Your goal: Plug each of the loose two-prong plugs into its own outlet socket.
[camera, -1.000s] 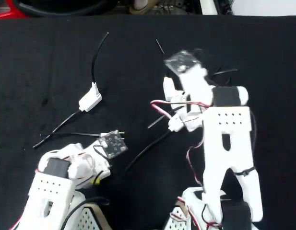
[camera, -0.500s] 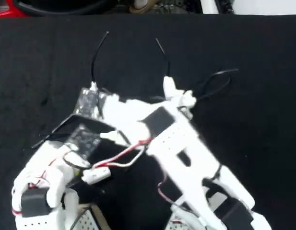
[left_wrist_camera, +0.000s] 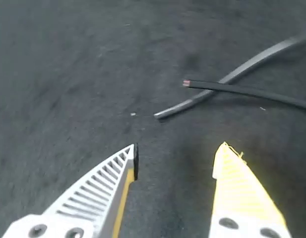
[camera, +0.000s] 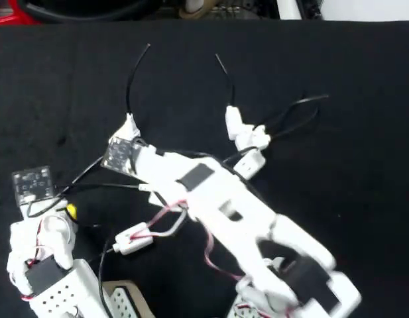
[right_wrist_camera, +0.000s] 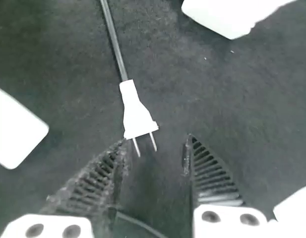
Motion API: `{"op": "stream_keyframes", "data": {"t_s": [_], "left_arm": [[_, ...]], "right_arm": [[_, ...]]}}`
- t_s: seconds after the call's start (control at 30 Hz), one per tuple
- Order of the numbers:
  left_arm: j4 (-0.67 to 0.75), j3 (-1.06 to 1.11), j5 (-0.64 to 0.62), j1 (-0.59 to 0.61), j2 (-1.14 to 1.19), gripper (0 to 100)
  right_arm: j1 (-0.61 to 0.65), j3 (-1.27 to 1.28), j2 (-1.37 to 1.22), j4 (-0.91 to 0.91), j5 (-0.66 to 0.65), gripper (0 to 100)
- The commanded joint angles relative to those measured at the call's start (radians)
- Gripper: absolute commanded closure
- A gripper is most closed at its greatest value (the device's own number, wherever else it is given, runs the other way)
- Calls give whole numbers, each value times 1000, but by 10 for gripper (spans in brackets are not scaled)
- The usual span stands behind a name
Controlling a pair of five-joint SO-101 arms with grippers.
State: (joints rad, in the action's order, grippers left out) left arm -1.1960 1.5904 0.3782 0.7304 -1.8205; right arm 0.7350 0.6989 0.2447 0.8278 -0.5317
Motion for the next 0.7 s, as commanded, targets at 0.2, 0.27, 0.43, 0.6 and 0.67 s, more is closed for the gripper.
{"op": "stream_keyframes", "data": {"t_s": [0.2,0.27,0.43,0.6,0.67], "left_arm": [[15,1,-41,30,0,748],[20,10,-41,30,0,748],[21,15,-41,30,0,748],[21,16,-41,30,0,748],[21,16,-41,30,0,748]], "right_arm": [[18,-386,-429,69,-161,825],[21,-455,-496,106,-180,825],[20,-630,-685,206,-184,825],[17,-759,-774,311,-190,825],[21,-779,-794,373,-236,825]]}}
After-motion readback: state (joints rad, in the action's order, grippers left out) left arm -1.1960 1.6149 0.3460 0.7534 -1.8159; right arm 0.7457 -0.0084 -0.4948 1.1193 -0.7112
